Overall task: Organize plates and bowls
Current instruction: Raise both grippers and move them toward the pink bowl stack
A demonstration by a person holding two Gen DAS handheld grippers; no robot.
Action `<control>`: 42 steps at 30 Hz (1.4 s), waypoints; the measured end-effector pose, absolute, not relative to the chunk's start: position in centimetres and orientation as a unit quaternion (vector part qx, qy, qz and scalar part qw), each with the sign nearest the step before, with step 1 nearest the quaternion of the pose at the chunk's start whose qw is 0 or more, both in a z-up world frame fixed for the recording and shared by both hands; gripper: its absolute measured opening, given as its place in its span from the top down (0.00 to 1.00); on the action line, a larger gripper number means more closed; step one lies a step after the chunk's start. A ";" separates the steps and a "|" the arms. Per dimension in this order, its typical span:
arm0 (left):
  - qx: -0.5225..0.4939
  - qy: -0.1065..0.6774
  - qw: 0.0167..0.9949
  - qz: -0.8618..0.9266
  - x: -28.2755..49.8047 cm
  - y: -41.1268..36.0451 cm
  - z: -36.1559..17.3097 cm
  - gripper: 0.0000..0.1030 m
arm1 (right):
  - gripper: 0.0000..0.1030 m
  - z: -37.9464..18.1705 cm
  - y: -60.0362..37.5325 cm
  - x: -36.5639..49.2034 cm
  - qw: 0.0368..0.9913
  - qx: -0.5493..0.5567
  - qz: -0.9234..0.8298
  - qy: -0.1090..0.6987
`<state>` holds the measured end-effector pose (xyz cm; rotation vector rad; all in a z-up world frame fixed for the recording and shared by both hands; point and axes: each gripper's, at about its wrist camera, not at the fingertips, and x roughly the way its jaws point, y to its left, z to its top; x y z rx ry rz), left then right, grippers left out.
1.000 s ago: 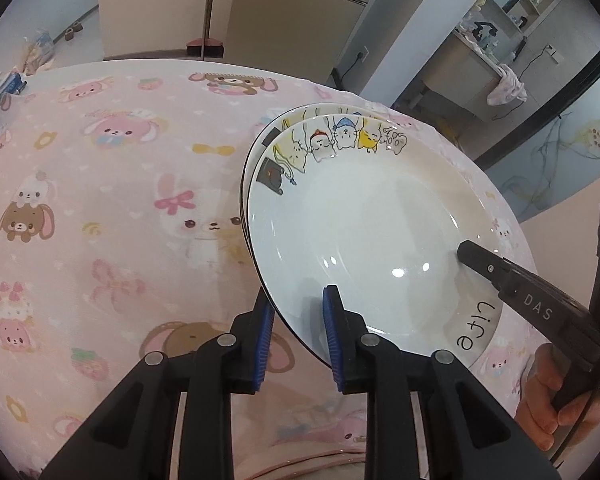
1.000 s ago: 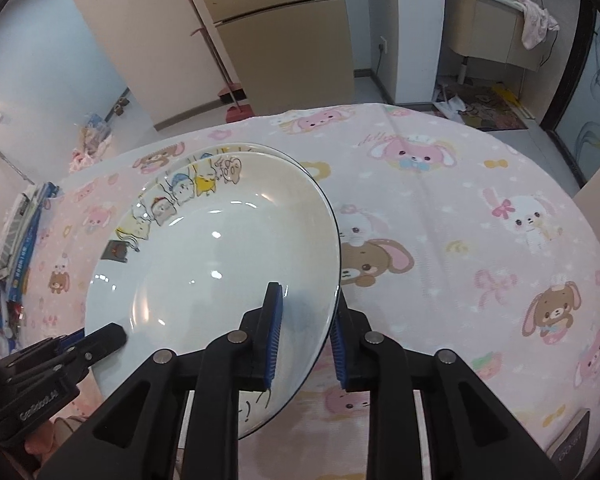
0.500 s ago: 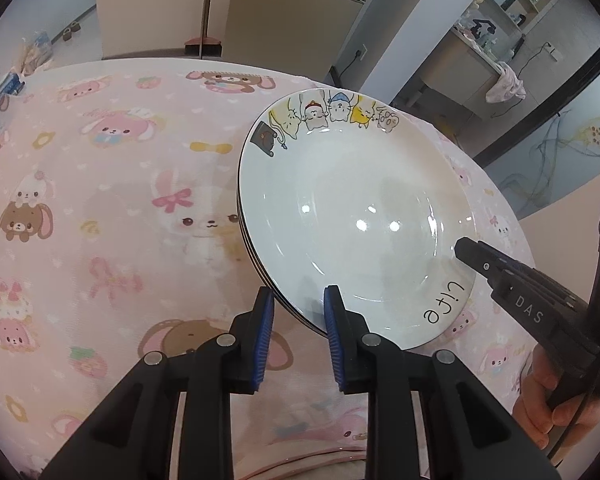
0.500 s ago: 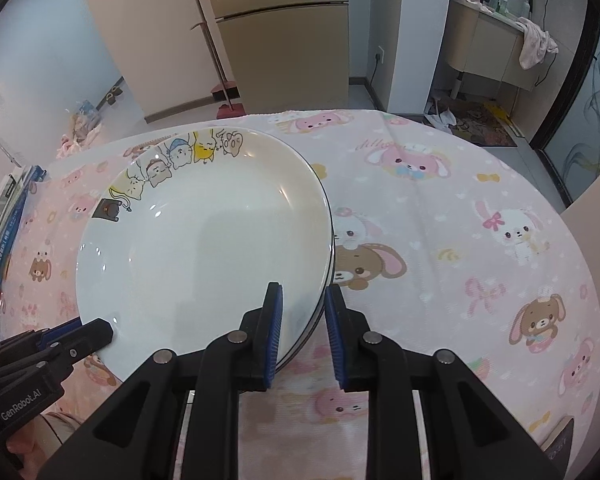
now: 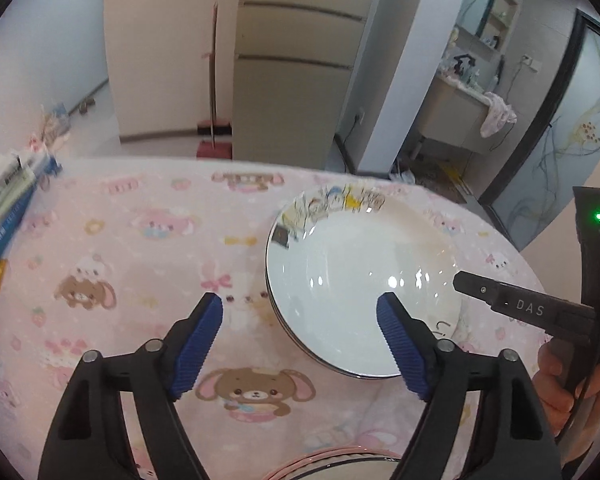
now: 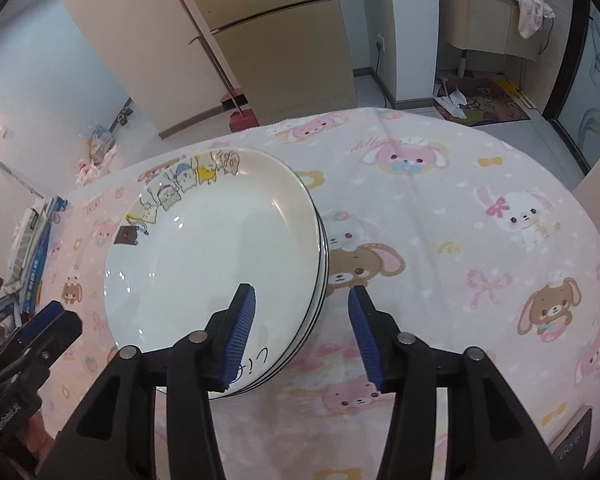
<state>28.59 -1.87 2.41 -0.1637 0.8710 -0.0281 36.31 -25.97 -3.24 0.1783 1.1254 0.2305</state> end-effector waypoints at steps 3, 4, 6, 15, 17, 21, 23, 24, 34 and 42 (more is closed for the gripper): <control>-0.068 0.364 0.929 0.012 27.1 -2.0 4.8 0.20 | 0.52 -1.9 -26.2 35.8 0.846 0.083 0.110 0.516; -0.072 0.348 0.935 0.010 26.6 -1.8 5.5 0.20 | 0.49 -1.2 -26.2 35.5 0.853 0.075 0.110 0.505; -0.078 0.334 0.939 0.002 26.0 -1.7 6.7 0.20 | 0.44 0.1 -25.9 34.8 0.868 0.053 0.118 0.479; -0.094 0.237 0.967 -0.010 20.9 -1.7 12.7 0.15 | 0.43 5.6 -25.4 31.3 0.897 0.044 0.159 0.410; -0.090 0.208 0.974 0.003 19.5 -1.7 14.1 0.15 | 0.42 6.9 -25.4 30.2 0.904 0.044 0.168 0.391; -0.091 0.171 0.981 0.007 17.2 -1.5 16.1 0.13 | 0.40 9.1 -25.6 28.2 0.911 0.055 0.194 0.359; -0.094 0.154 0.984 -0.004 16.0 -1.3 17.0 0.10 | 0.39 10.0 -25.6 27.2 0.916 0.057 0.201 0.343; -0.092 0.150 0.984 -0.008 15.6 -1.3 17.3 0.08 | 0.38 10.3 -25.7 26.7 0.919 0.057 0.201 0.335; -0.064 0.140 0.988 0.016 11.5 -1.4 20.2 0.00 | 0.37 13.2 -26.0 22.3 0.931 0.057 0.204 0.299; -0.063 0.105 0.992 0.003 4.8 -1.5 22.1 0.00 | 0.36 16.2 -25.7 16.3 0.942 0.047 0.234 0.237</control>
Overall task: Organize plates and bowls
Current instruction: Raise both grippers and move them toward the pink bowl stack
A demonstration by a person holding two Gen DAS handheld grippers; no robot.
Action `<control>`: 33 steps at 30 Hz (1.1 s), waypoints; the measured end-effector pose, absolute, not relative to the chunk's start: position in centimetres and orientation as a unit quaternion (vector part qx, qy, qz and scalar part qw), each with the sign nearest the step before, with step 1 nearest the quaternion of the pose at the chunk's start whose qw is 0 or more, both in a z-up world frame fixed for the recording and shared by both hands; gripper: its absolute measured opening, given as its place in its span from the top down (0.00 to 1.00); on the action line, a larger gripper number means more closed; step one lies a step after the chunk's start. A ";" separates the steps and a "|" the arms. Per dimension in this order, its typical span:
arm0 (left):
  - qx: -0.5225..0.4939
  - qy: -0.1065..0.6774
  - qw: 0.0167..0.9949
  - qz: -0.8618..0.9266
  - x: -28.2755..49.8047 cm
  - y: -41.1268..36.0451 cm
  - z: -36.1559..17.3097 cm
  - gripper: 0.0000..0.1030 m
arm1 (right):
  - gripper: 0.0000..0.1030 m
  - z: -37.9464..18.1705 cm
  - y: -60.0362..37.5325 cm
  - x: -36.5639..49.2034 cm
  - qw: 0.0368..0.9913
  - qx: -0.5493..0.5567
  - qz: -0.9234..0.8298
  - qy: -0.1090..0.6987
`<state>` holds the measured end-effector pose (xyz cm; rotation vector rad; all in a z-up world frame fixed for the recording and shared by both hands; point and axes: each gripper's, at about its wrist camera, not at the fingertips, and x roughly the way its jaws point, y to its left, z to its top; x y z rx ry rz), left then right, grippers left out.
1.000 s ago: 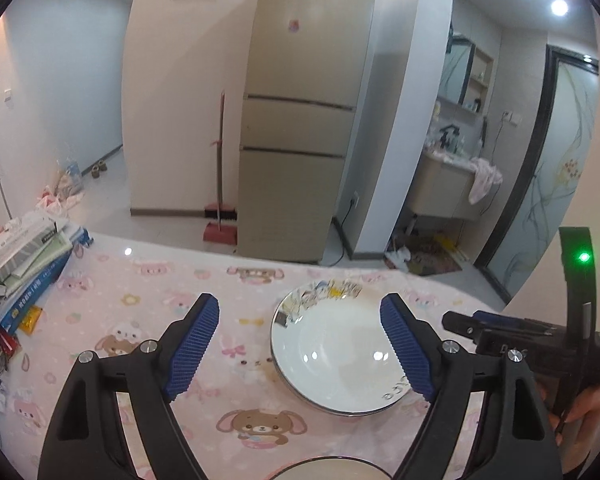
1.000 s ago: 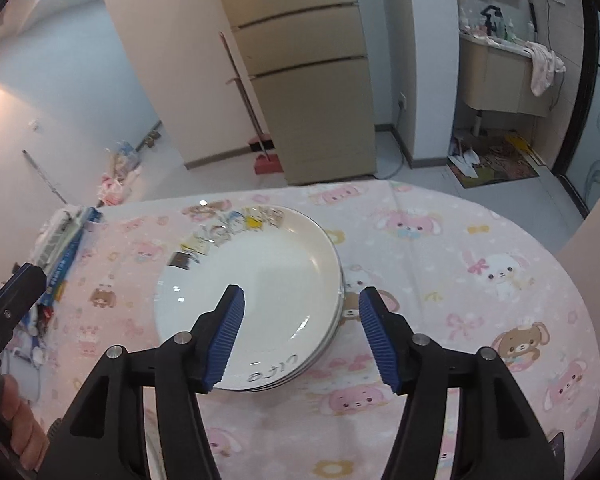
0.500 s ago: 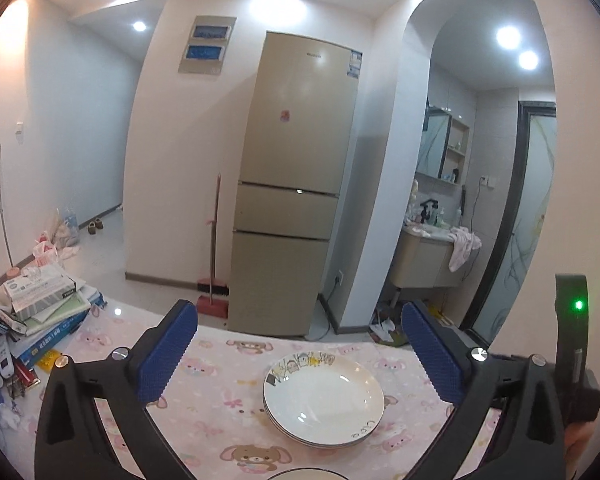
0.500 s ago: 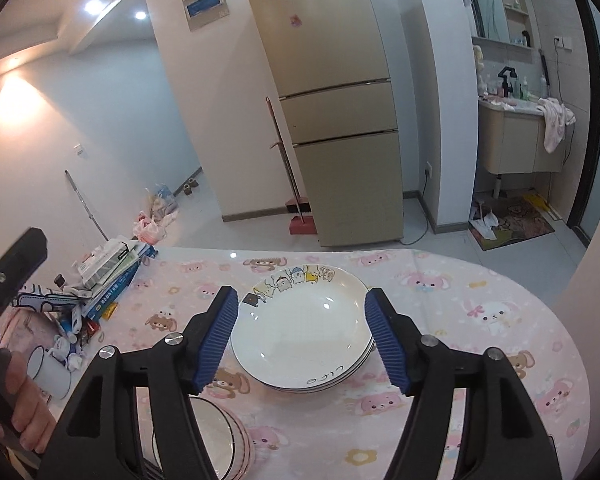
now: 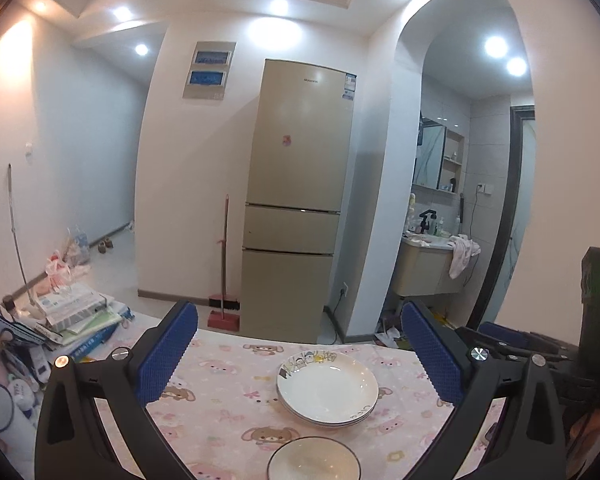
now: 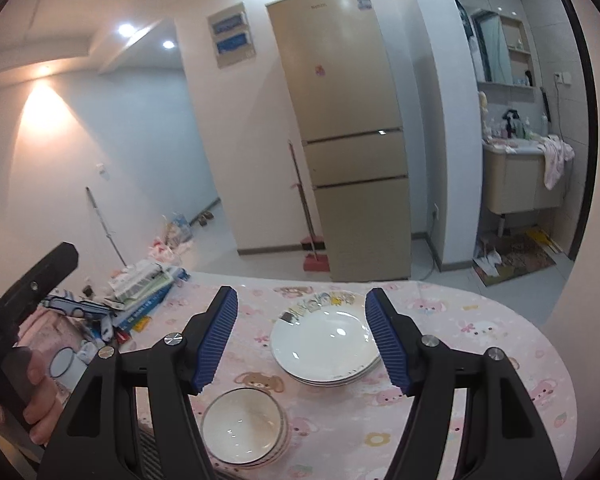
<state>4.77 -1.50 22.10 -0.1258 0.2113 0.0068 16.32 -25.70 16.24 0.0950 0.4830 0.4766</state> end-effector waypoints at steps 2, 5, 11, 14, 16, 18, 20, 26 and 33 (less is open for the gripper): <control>-0.051 0.099 0.994 0.002 3.5 -1.9 22.2 0.00 | 0.36 16.4 -25.1 14.9 0.943 0.024 0.243 0.225; -0.049 0.095 0.994 -0.016 1.6 -1.9 21.8 0.00 | 0.36 15.9 -24.7 13.7 0.942 0.033 0.245 0.228; -0.044 0.095 0.994 -0.017 -0.4 -1.3 19.7 0.00 | 0.36 14.1 -24.3 12.0 0.943 0.050 0.235 0.232; -0.032 0.100 0.994 -0.013 -0.5 -1.2 17.9 0.00 | 0.36 13.2 -24.0 11.5 0.938 0.050 0.244 0.242; -0.035 0.107 0.994 -0.014 -0.2 -0.8 16.9 0.00 | 0.36 12.4 -23.6 11.6 0.935 0.050 0.246 0.250; -0.042 0.115 0.992 -0.017 0.3 -0.3 15.5 0.00 | 0.36 11.4 -23.3 11.8 0.932 0.053 0.252 0.256; -0.051 0.117 0.992 -0.014 0.8 0.1 14.3 0.00 | 0.36 10.2 -22.9 12.0 0.931 0.050 0.253 0.260; -0.065 0.151 0.986 -0.016 3.4 1.2 10.2 0.00 | 0.32 6.4 -21.6 12.6 0.938 0.022 0.223 0.265; -0.121 0.220 0.967 -0.037 7.1 2.2 4.3 0.00 | 0.32 2.5 -21.1 15.8 0.917 0.032 0.216 0.333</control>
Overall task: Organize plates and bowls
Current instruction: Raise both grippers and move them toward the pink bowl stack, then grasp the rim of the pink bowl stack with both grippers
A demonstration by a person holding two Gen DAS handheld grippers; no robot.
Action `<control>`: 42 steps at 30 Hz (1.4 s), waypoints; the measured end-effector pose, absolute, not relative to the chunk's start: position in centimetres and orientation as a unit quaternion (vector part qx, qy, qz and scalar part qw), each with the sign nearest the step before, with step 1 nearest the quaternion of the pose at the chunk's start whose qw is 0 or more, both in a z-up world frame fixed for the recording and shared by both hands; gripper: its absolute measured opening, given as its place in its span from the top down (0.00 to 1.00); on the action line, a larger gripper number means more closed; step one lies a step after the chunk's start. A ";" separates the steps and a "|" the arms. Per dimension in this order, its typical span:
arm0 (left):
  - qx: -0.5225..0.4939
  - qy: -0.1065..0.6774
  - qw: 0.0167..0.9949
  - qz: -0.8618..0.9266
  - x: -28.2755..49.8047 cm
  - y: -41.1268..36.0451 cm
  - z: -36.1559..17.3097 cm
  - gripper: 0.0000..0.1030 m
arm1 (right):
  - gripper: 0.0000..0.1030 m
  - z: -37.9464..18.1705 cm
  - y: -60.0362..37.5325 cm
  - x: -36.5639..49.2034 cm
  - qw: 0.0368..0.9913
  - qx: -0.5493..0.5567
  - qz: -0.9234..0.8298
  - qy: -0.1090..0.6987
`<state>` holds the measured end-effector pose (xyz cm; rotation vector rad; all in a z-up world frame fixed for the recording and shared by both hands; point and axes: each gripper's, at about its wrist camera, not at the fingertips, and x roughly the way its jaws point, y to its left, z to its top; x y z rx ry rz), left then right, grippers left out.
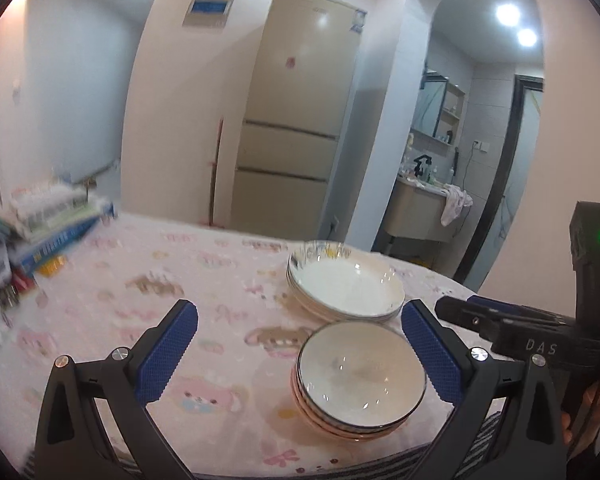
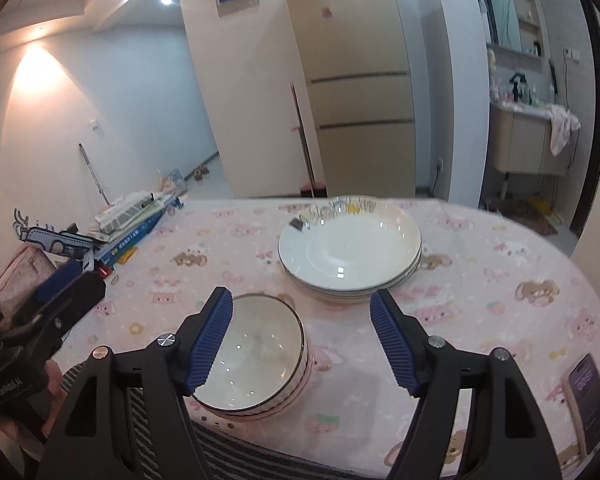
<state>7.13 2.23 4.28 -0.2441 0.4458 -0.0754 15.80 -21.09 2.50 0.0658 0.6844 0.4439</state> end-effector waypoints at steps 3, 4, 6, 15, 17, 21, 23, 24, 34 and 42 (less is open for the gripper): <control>-0.134 0.280 0.949 -0.051 9.1 2.3 1.5 0.00 | 0.32 0.5 -21.3 17.1 0.910 0.044 0.220 0.350; -0.132 0.287 0.947 -0.049 9.3 2.4 1.1 0.00 | 0.32 -0.1 -21.5 17.5 0.906 0.052 0.223 0.357; -0.125 0.304 0.943 -0.050 9.7 2.3 0.1 0.00 | 0.32 -1.3 -21.3 18.3 0.893 0.064 0.225 0.383; -0.130 0.344 0.928 -0.061 11.2 1.9 -2.3 0.05 | 0.37 -4.6 -20.9 19.8 0.836 0.099 0.262 0.471; -0.121 0.342 0.930 -0.058 11.1 1.5 -2.3 0.05 | 0.47 -5.4 -20.6 20.1 0.821 0.104 0.271 0.492; -0.103 0.344 0.931 -0.067 11.2 0.5 -2.4 0.05 | 0.55 -7.0 -20.4 20.8 0.795 0.124 0.280 0.524; -0.100 0.353 0.928 -0.069 11.5 0.4 -2.6 0.07 | 0.55 -7.4 -20.4 20.9 0.788 0.133 0.285 0.530; -0.101 0.361 0.925 -0.066 11.8 0.4 -2.9 0.08 | 0.55 -7.4 -20.3 20.9 0.787 0.133 0.287 0.530; -0.111 0.398 0.908 -0.067 12.8 0.5 -4.4 0.11 | 0.54 -8.4 -19.6 21.1 0.770 0.136 0.301 0.546; -0.137 0.430 0.889 -0.071 13.8 1.1 -5.7 0.21 | 0.56 -9.2 -19.1 21.1 0.770 0.138 0.298 0.547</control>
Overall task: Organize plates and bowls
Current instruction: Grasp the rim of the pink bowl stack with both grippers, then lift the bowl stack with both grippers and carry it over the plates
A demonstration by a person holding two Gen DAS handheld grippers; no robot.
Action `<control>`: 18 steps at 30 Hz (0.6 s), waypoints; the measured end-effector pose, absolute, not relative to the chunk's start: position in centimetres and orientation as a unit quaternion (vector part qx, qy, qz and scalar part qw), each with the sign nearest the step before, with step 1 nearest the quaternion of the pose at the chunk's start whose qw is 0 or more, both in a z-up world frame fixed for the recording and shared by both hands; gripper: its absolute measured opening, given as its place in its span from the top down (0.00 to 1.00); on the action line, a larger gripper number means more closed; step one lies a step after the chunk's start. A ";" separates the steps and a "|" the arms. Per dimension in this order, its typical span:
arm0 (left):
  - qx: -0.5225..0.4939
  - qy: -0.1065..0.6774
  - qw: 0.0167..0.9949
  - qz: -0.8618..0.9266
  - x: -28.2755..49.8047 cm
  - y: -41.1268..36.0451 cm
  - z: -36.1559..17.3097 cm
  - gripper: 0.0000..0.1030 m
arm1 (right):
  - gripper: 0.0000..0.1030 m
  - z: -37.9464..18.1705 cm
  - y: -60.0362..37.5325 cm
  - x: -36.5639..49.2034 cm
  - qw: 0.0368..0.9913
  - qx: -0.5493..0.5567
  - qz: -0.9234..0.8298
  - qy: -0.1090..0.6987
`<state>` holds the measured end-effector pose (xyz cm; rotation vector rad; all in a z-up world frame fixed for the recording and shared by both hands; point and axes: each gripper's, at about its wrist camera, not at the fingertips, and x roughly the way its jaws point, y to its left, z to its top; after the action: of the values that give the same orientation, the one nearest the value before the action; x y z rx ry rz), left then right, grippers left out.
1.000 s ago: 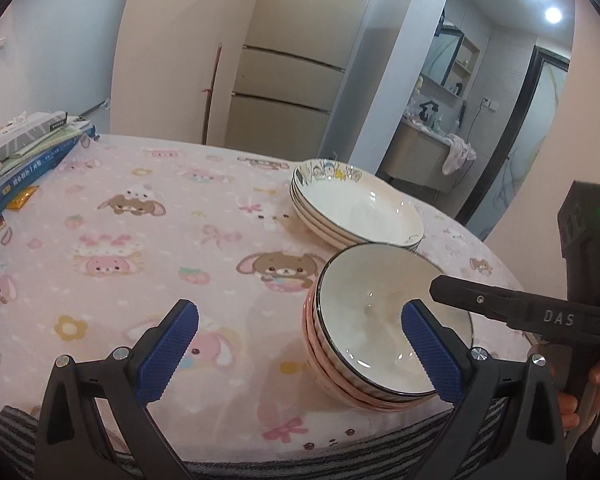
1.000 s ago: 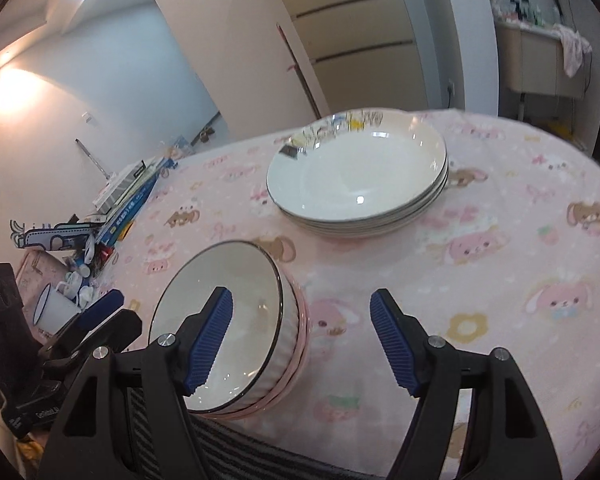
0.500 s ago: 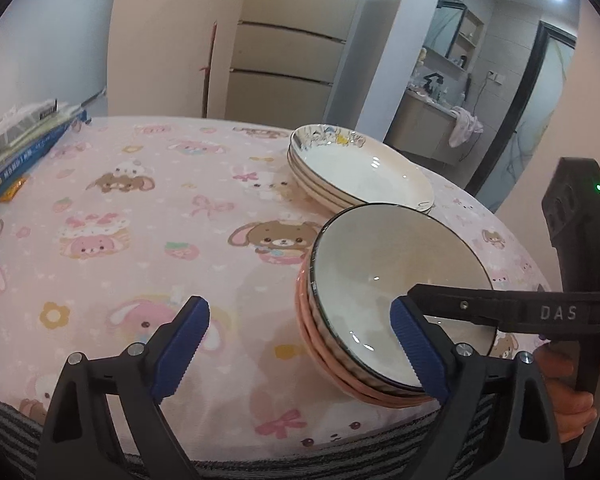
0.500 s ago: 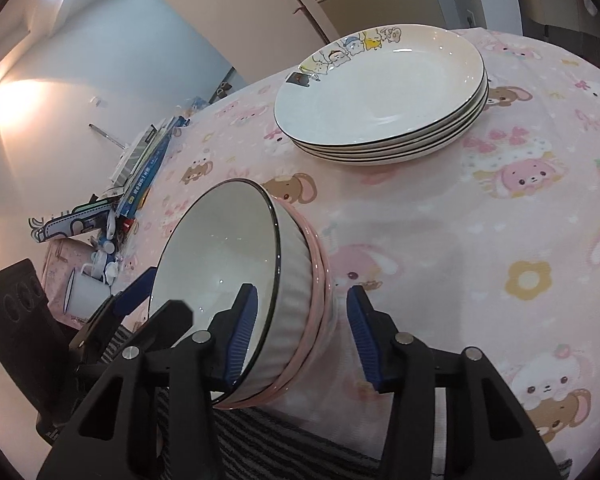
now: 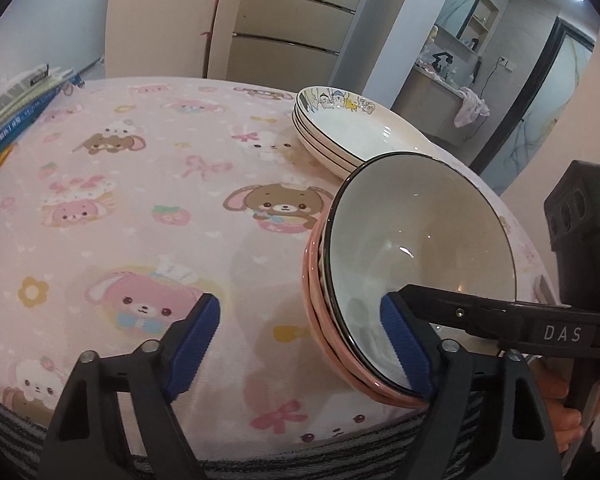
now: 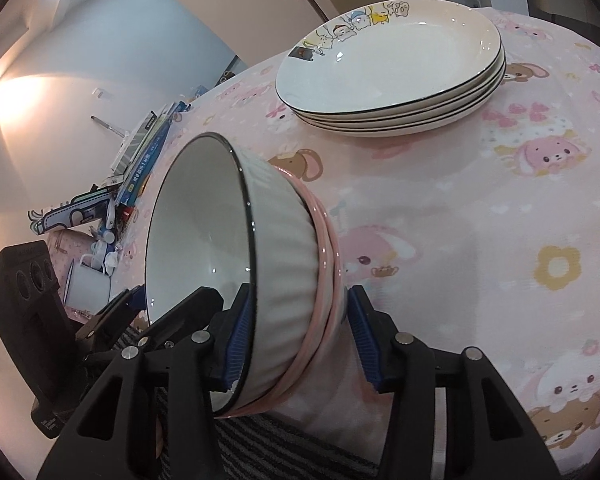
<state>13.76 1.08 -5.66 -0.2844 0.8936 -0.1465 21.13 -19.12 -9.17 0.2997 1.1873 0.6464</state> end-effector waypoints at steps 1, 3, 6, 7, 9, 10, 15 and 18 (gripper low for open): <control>-0.148 0.435 0.885 -0.080 13.9 1.2 -5.9 0.24 | 0.56 -9.2 -19.2 21.2 0.770 0.141 0.299 0.546; -0.173 0.446 0.873 -0.097 14.3 1.5 -6.3 0.30 | 0.56 -9.3 -19.3 21.2 0.768 0.146 0.302 0.545; -0.242 0.474 0.833 -0.150 15.2 2.1 -7.7 0.44 | 0.57 -9.5 -19.5 21.3 0.764 0.157 0.305 0.546; -0.266 0.477 0.822 -0.163 15.4 2.4 -8.2 0.52 | 0.58 -9.5 -19.6 21.4 0.762 0.162 0.306 0.547; -0.276 0.477 0.818 -0.167 15.4 2.5 -8.3 0.52 | 0.58 -9.6 -19.7 21.5 0.760 0.166 0.307 0.549; -0.270 0.475 0.821 -0.165 15.3 2.4 -8.1 0.52 | 0.58 -9.6 -19.7 21.5 0.759 0.168 0.307 0.549; -0.260 0.468 0.829 -0.161 14.9 2.4 -7.8 0.53 | 0.61 -9.6 -19.8 21.3 0.763 0.169 0.305 0.544; -0.239 0.457 0.842 -0.155 14.3 2.2 -7.4 0.53 | 0.61 -9.5 -19.7 21.1 0.768 0.164 0.310 0.535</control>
<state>14.30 2.16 -7.40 -0.5045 0.9661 -0.3284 21.10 -19.71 -9.53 0.3565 1.1619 0.6720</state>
